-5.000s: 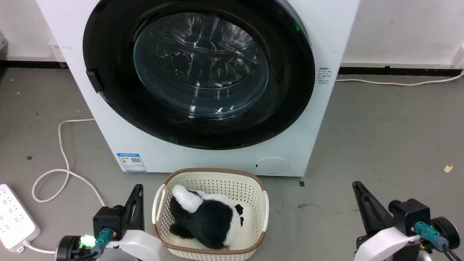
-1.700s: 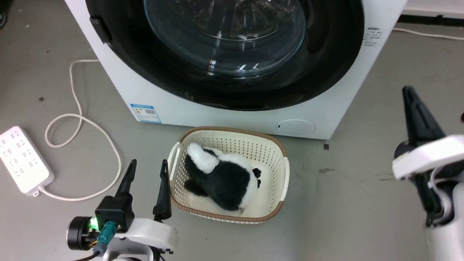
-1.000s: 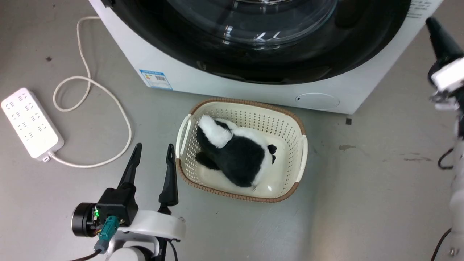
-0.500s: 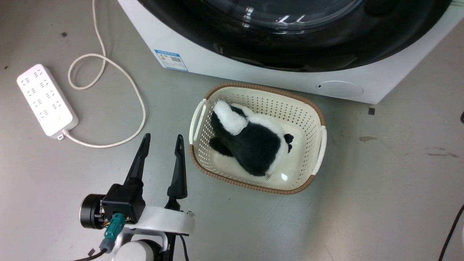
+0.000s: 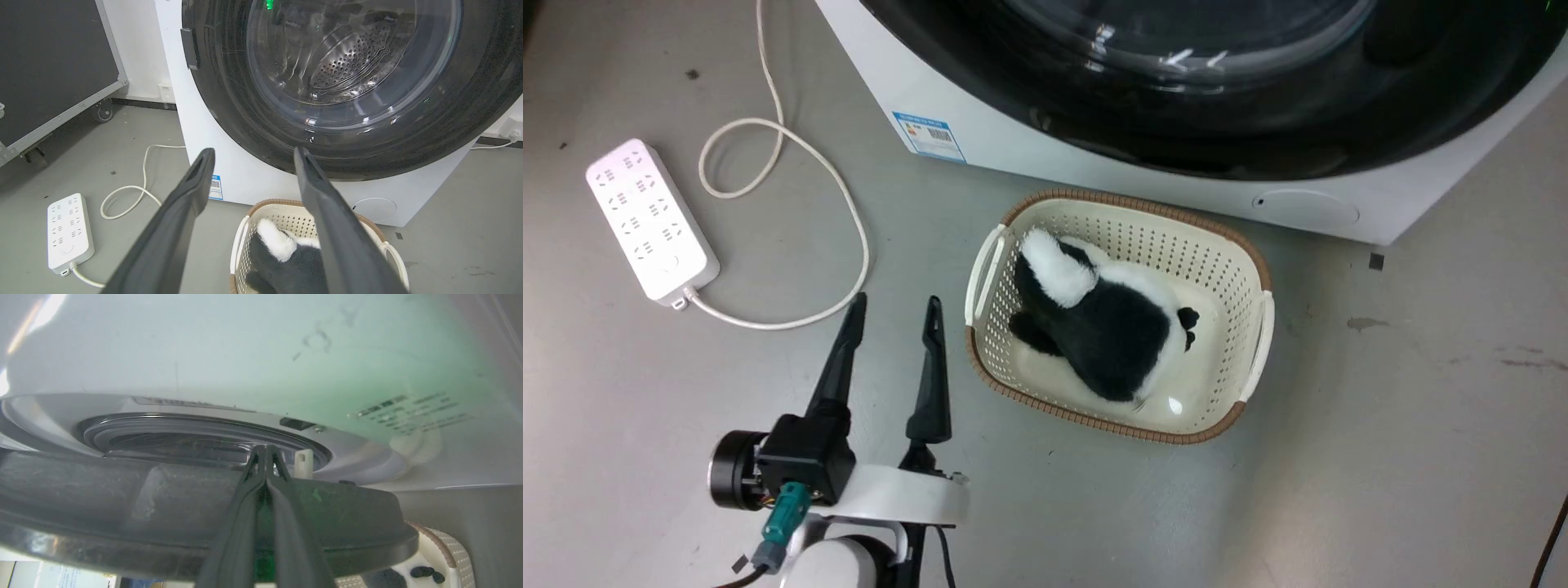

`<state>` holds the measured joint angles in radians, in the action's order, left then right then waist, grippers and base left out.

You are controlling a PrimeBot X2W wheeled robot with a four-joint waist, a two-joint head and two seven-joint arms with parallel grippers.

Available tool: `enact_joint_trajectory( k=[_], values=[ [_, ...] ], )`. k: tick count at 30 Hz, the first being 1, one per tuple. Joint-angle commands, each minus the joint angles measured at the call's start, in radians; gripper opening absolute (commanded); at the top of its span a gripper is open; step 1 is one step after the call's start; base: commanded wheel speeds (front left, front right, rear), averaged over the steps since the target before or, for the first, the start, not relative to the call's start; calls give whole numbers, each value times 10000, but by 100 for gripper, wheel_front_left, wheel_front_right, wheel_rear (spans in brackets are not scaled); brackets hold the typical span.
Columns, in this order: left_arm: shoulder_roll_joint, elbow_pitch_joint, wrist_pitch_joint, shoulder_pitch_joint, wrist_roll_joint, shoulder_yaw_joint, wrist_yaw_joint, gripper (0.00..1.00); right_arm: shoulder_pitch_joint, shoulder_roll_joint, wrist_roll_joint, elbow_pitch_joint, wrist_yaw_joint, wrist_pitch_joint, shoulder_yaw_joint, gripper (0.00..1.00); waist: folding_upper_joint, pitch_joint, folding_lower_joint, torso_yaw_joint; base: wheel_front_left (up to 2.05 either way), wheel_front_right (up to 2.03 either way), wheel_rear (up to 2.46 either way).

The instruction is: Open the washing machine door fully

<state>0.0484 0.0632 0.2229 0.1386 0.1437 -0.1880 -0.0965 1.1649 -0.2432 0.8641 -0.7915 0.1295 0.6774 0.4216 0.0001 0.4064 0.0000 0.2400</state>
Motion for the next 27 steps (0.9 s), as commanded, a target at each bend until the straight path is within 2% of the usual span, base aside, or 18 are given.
enact_joint_trajectory(
  k=[1,6,17,22,27],
  values=[
    [15,-10,115,155,-32,-108,20,100,-113,68,292,-149,13,287,92,0,-1,-122,0,22,0,0,0],
    [16,-174,220,9,-25,-188,59,100,-696,401,813,100,12,1027,406,0,-1,-506,0,10,0,0,0],
    [18,-500,389,-527,100,-108,317,100,-2782,1728,1587,1505,12,2758,432,0,-1,-1671,0,-116,0,0,0],
    [18,-660,389,-911,269,-23,475,100,-4078,1916,1926,2054,12,3221,-170,0,-1,-2194,0,-186,0,0,0],
    [18,-813,389,-1261,291,-14,724,100,-4972,1926,3556,2140,12,3040,-1560,0,-1,-2573,0,-185,0,0,0]
  ],
)
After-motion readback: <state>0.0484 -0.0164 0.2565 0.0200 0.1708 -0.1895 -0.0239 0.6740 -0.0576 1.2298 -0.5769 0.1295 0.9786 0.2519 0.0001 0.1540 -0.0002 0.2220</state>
